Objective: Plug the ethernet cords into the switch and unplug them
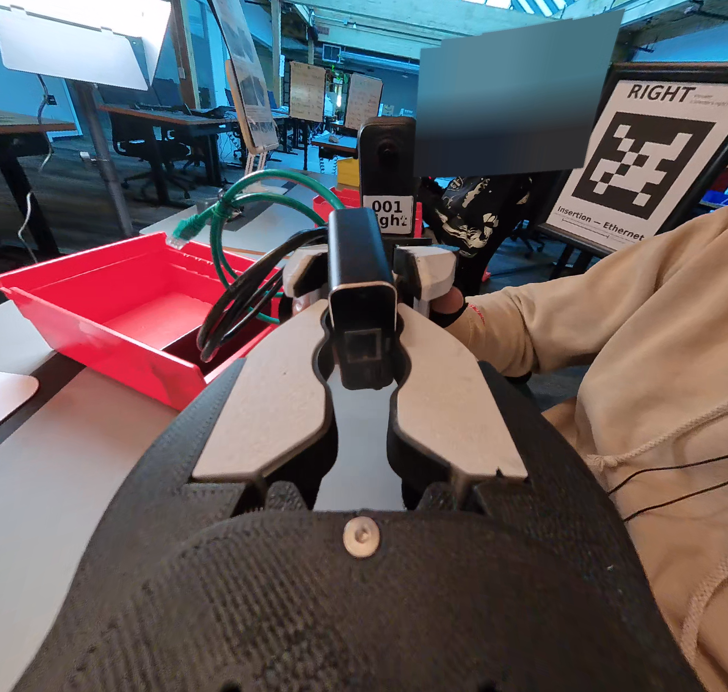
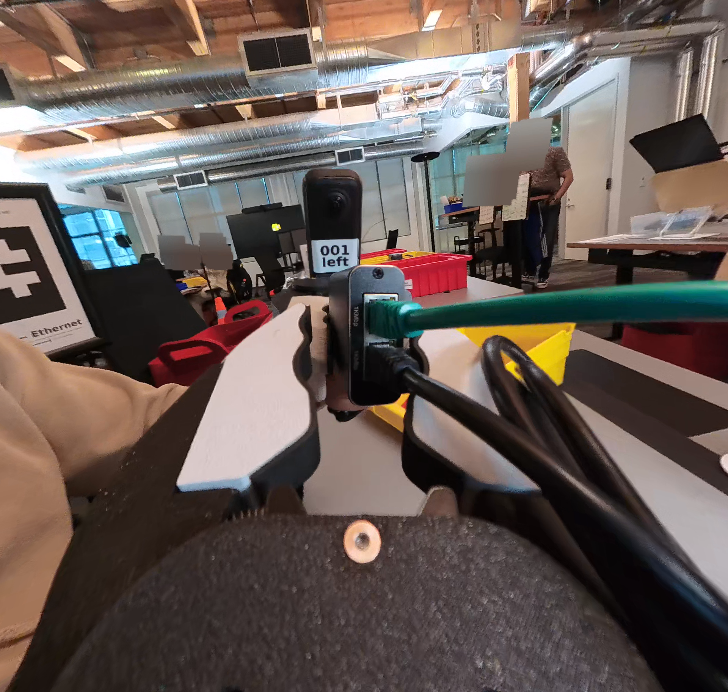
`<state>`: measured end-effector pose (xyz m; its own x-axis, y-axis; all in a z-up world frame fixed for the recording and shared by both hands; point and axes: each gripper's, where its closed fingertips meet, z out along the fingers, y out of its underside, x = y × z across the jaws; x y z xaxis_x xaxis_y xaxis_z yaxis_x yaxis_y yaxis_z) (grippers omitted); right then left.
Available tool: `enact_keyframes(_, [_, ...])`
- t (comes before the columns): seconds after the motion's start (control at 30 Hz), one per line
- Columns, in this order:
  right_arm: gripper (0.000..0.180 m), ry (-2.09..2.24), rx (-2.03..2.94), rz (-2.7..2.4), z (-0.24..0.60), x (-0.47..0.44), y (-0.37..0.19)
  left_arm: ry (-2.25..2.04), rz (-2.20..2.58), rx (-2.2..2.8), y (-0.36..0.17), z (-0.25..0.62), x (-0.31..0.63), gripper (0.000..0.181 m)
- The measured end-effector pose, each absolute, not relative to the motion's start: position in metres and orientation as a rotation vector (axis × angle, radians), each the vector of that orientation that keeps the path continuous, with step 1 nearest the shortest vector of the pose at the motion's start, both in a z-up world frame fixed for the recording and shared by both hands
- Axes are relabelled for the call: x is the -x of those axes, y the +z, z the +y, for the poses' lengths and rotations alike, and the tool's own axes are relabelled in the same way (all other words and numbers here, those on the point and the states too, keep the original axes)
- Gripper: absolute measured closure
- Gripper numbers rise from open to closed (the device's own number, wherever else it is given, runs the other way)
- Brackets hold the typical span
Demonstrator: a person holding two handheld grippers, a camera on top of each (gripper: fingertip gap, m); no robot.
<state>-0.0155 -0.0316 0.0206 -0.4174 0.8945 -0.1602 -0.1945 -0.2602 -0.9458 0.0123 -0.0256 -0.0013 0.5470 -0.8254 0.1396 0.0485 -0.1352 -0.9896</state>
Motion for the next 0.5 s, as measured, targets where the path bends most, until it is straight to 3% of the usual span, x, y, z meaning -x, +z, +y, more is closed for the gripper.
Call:
enact_keyframes(0.13, [0.129, 1.862, 1.000, -1.129, -0.025, 0.016, 0.021, -0.827, 0.678, 1.556, -0.004, -0.022, -0.008, 0.155])
enact_keyframes(0.5, [0.150, 1.821, 1.020, -1.168, -0.018, 0.016, 0.012, -0.853, 0.658, 1.602, -0.010, -0.021, -0.004, 0.154])
